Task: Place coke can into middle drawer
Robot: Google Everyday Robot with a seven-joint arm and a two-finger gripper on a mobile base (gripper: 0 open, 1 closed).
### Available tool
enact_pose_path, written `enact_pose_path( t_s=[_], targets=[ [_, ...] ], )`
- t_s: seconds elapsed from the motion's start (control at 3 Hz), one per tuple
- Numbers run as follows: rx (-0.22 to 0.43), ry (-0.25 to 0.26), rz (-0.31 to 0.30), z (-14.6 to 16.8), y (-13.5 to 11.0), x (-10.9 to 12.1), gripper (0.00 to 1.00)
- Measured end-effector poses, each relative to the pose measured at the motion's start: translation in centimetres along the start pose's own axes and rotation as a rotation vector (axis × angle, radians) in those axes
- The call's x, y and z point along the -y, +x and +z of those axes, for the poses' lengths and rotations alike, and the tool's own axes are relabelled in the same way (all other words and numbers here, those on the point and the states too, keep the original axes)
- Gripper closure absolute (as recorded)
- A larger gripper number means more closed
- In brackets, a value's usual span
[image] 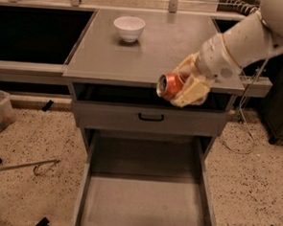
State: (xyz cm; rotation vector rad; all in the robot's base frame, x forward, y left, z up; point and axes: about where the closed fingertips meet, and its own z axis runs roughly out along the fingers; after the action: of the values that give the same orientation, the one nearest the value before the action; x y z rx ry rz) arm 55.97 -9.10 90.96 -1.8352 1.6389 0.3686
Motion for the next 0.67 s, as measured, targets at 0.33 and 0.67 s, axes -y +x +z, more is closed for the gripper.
enact_pose_path(
  t_s=[0.33,0.67],
  targets=[
    [-0.013,-0.019,0.023,0.25,1.86,-1.58,1.00],
    [-0.012,-0.018,0.021,0.26,1.75,-1.51,1.00]
  ],
)
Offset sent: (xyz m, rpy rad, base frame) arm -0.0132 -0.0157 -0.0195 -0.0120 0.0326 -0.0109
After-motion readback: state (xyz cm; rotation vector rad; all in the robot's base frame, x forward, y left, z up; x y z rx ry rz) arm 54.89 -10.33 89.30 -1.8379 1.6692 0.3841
